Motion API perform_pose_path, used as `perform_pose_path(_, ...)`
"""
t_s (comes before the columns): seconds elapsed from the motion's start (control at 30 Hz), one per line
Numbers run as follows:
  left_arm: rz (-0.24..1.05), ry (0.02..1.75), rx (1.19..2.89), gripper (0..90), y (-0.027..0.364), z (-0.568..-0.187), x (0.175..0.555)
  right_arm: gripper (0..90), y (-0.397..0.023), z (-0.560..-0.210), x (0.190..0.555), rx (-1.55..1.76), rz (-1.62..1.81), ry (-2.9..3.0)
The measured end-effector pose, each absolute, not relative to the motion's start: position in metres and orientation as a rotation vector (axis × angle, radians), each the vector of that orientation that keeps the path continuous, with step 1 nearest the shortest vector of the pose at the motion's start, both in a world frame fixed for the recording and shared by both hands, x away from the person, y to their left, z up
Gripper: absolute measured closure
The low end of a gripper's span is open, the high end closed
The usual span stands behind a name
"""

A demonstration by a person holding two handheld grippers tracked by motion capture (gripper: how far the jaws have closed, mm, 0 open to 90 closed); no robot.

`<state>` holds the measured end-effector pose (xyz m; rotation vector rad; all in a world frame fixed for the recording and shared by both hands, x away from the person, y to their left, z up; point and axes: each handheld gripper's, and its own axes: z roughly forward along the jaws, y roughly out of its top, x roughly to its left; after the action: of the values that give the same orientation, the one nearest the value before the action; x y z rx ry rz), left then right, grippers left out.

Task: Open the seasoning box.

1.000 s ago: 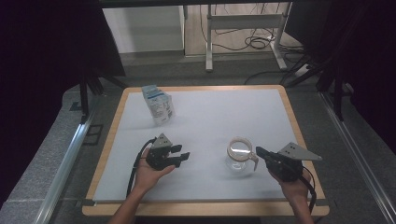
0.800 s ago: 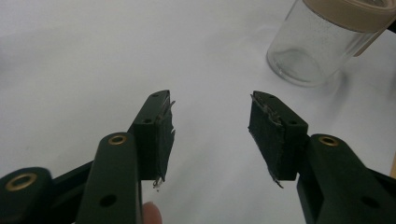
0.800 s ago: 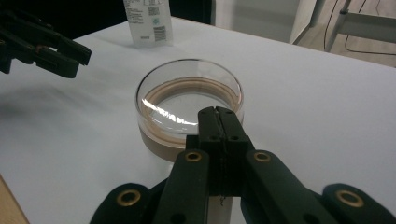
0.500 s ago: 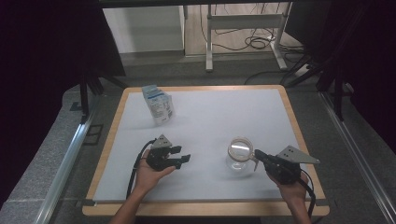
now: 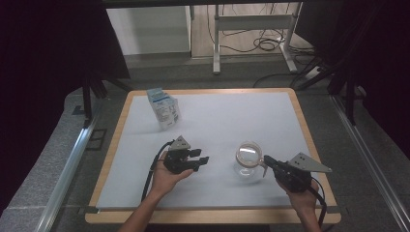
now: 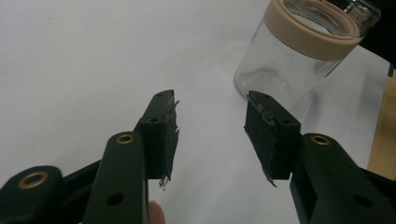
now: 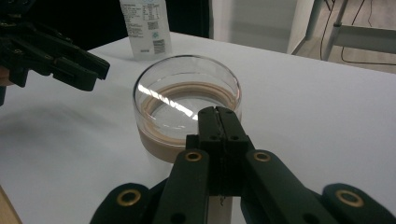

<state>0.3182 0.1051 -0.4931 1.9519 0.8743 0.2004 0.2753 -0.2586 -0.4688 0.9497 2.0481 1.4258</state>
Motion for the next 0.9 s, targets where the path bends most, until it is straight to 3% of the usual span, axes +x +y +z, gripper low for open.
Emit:
perform_pose_path(0.17, 0.183, 0.886, 1.925, 56.6, 0.106, -0.494, 0.320, 90.0, -0.260, -0.470, 0.275, 0.952, 1.437, 2.044)
perform_pose_path(0.23, 0.166, 0.882, 1.912, 62.9, 0.105, -0.494, 0.322, 90.0, -0.259, -0.470, 0.275, 0.949, 1.439, 2.042)
perform_pose_path(0.43, 0.135, 0.849, 1.918, 70.9, 0.095, -0.491, 0.325, 90.0, -0.260, -0.471, 0.274, 0.946, 1.444, 2.034)
perform_pose_path(0.6, 0.100, 0.816, 1.935, 88.9, 0.082, -0.488, 0.329, 90.0, -0.261, -0.473, 0.273, 0.950, 1.452, 2.030)
perform_pose_path(0.9, 0.102, 0.693, 1.968, 90.0, 0.040, -0.464, 0.334, 90.0, -0.263, -0.477, 0.274, 0.955, 1.440, 2.033)
